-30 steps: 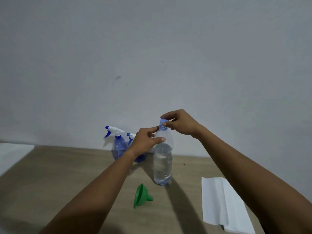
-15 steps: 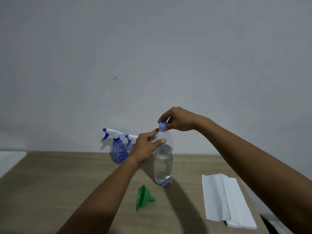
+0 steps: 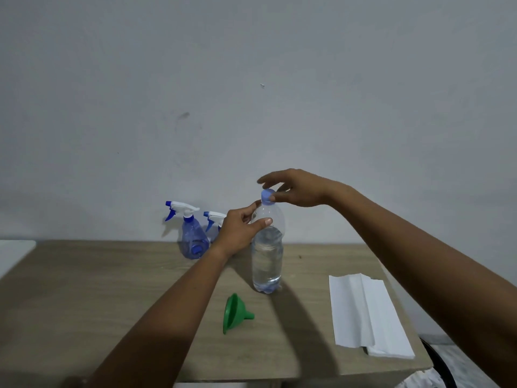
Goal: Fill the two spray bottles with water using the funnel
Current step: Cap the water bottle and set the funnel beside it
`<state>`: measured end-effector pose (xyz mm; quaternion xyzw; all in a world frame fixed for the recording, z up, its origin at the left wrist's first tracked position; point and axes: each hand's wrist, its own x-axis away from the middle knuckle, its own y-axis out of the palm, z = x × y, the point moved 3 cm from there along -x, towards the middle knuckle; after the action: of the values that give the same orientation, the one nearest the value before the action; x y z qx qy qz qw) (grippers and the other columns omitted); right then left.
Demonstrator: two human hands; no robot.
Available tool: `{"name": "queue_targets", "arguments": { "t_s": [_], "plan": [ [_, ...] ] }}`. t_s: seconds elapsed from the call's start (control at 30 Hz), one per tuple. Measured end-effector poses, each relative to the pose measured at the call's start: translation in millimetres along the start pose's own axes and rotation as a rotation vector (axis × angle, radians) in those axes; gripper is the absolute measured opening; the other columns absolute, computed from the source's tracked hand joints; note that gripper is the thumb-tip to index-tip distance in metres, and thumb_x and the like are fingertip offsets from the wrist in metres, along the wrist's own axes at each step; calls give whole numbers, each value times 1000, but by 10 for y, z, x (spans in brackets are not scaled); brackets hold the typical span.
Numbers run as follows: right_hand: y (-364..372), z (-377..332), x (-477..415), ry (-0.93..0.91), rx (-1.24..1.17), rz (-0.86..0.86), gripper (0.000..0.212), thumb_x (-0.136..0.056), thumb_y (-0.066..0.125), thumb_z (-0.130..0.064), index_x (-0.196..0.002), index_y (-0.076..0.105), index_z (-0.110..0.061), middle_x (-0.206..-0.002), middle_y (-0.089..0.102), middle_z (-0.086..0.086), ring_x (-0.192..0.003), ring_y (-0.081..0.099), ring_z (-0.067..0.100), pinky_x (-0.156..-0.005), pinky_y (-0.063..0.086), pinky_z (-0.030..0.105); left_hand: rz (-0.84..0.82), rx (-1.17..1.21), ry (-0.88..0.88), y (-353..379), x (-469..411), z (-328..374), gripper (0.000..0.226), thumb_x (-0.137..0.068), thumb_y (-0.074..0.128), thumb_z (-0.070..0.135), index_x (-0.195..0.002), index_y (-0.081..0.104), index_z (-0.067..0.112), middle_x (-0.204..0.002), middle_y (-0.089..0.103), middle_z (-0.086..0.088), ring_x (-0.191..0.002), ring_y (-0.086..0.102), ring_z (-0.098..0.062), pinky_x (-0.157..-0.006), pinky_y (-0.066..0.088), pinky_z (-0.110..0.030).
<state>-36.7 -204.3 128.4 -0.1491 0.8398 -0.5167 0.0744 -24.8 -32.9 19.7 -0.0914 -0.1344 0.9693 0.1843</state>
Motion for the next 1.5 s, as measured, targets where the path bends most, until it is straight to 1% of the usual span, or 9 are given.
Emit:
{"name": "queue_targets", "arguments": {
  "t_s": [0.1,0.23,0.5,0.83,0.93,1.07,1.23,1.3,1.5],
  "plan": [
    [-72,-3,-18,-23,47,-34,37,-99,64,-16,-134,65,-26,-135,66,-10,-107,67,10,-91,47,27,-8,3,-9,20,-6,2,64,-88,76,26,-146,49,21,-131,58,16,-118,56,2,-84,43,-1],
    [-59,-30,-79,-39,124,26,30,-98,67,-29,-126,70,-19,-119,72,-4,-96,67,14,-88,51,29,2,19,-24,20,-1,-4,64,-89,74,23,-147,47,18,-130,58,14,-119,53,1,-79,44,0],
    [32,-28,-122,-52,378,53,32,-102,51,-45,-118,68,-23,-100,61,-7,-93,60,22,-76,43,34,18,23,-47,18,22,18,63,-87,76,24,-145,51,19,-137,61,8,-126,55,-4,-102,46,-16],
    [98,-42,-98,-219,665,85,41,-107,33,-54,-94,49,-19,-90,51,-4,-75,50,22,-67,35,33,7,40,-63,60,23,16,56,-90,72,10,-142,51,17,-118,60,19,-88,61,23,-72,45,0],
    [109,-12,-97,-200,676,113,42,-106,30,-57,-89,45,-21,-84,52,-4,-74,52,22,-65,34,33,12,46,-72,86,35,46,62,-91,72,14,-147,46,13,-126,55,15,-105,56,15,-74,45,1],
    [82,24,-121,-153,629,40,43,-105,30,-59,-100,51,-22,-99,63,0,-88,59,24,-72,40,36,12,72,-89,65,41,63,62,-89,74,16,-146,48,13,-140,58,5,-118,59,1,-92,49,-9],
    [-32,-30,-106,-187,489,-96,32,-104,47,-46,-130,58,-30,-128,64,-7,-112,58,19,-92,48,38,-25,87,-116,39,23,32,62,-89,75,23,-145,51,20,-136,62,9,-118,62,-1,-100,52,-22],
    [-62,-23,-114,-179,510,-107,31,-103,50,-45,-130,59,-31,-128,65,-6,-112,58,19,-91,48,37,-34,85,-125,55,21,42,62,-88,75,27,-145,51,23,-136,64,6,-124,61,-9,-107,49,-32],
    [-49,-2,-157,-198,552,-50,36,-104,48,-50,-124,64,-25,-113,70,-1,-99,60,21,-79,45,35,-35,35,-129,47,19,72,62,-90,72,30,-147,48,27,-146,55,5,-136,48,-12,-112,43,-35]
  ]
}}
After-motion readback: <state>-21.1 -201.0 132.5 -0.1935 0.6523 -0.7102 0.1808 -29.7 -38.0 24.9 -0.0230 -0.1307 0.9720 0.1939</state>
